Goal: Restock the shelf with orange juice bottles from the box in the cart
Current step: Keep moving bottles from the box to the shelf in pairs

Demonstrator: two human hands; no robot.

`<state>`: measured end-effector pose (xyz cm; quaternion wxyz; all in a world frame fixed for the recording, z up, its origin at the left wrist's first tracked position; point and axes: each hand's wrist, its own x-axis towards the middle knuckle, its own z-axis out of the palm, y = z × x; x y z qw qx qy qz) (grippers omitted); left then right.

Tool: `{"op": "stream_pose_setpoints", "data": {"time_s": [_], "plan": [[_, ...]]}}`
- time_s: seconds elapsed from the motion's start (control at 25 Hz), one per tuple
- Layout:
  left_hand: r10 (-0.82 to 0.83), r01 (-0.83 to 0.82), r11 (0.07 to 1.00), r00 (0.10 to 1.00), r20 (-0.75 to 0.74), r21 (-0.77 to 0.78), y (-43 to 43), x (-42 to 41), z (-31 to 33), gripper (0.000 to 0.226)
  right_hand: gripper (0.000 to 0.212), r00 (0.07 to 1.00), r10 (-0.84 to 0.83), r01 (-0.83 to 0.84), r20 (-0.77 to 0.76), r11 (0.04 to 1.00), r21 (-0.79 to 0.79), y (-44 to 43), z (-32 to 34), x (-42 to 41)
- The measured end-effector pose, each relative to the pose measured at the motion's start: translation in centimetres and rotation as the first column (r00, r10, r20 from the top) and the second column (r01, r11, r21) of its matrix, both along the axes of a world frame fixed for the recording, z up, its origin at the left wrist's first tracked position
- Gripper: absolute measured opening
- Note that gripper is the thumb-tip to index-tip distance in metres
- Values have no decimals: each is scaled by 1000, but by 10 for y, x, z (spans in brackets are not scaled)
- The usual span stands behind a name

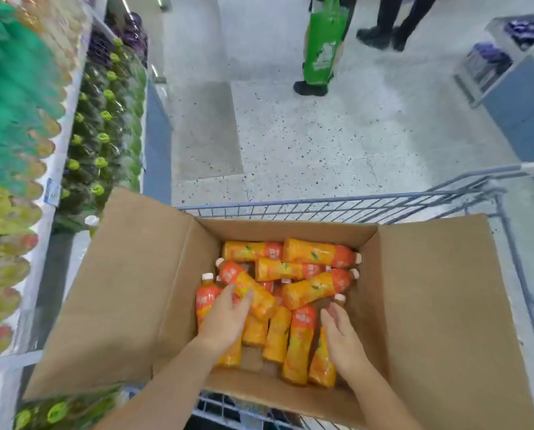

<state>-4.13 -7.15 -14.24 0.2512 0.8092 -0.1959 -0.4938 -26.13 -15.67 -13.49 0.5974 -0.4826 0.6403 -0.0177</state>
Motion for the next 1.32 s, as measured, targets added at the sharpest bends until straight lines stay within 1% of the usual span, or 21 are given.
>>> {"op": "stream_pose_setpoints", "data": {"time_s": [0.04,0.12,0.2,0.28,0.36,0.4,0.48,0.52,0.6,0.72,0.76,0.8,0.88,0.96,1.0,1.08,1.12,1.16,1.2,1.24,1.32], "plan": [[-9,9,1000,1000,-16,21,-3,-1,-14,85,63,1000,-16,16,-25,1000,18,1,-14,0],[-21,22,997,1000,-8,68,-11,-2,-41,75,64,997,-40,42,-65,999,27,-2,-44,4],[-20,18,995,1000,17,102,-19,0,-70,70,59,993,-83,85,-81,996,24,-10,-66,9],[64,-68,993,997,41,99,-26,3,-94,72,48,986,-147,150,-73,988,44,-20,-83,18],[224,-227,967,974,38,118,-34,7,-112,80,35,959,-280,283,-47,953,109,-33,-97,28],[315,-313,939,949,11,144,-37,8,-122,86,34,929,-370,370,-30,917,151,-39,-104,31],[452,-436,880,891,-49,189,-39,12,-144,102,43,839,-544,528,-1,815,239,-51,-114,37],[501,-479,853,863,-68,208,-42,12,-150,103,47,799,-601,579,-3,768,274,-57,-117,40],[591,-562,796,801,-89,226,-49,11,-158,97,46,755,-655,627,-10,718,303,-66,-118,46],[752,-705,652,647,-124,280,-62,4,-159,78,42,702,-711,686,-33,663,300,-70,-123,53],[774,-718,628,616,-146,301,-64,4,-160,72,43,688,-725,697,-28,650,302,-70,-126,53],[777,-716,627,603,-180,307,-65,7,-157,64,44,677,-736,706,-20,641,301,-69,-125,53],[756,-692,654,612,-232,305,-64,13,-152,51,43,648,-762,724,11,620,301,-65,-122,51],[706,-639,705,671,-227,306,-58,13,-145,45,37,647,-762,713,40,622,324,-55,-120,48],[666,-603,742,714,-216,294,-53,10,-141,46,35,663,-747,692,54,639,336,-48,-120,46],[573,-524,815,792,-212,247,-42,3,-130,60,35,692,-718,653,75,667,357,-37,-114,41],[526,-479,845,825,-208,237,-37,-1,-121,69,37,707,-703,635,78,680,366,-31,-109,37],[493,-450,864,847,-201,224,-32,-3,-113,73,40,733,-676,609,82,704,366,-25,-107,32],[472,-435,877,860,-196,206,-26,-4,-102,71,44,764,-641,577,79,732,362,-19,-100,28],[463,-432,883,868,-182,184,-21,-5,-91,63,50,799,-597,539,74,766,351,-13,-92,26],[433,-411,899,886,-167,151,-10,-6,-62,44,69,865,-498,460,55,833,307,-3,-69,22]]}}
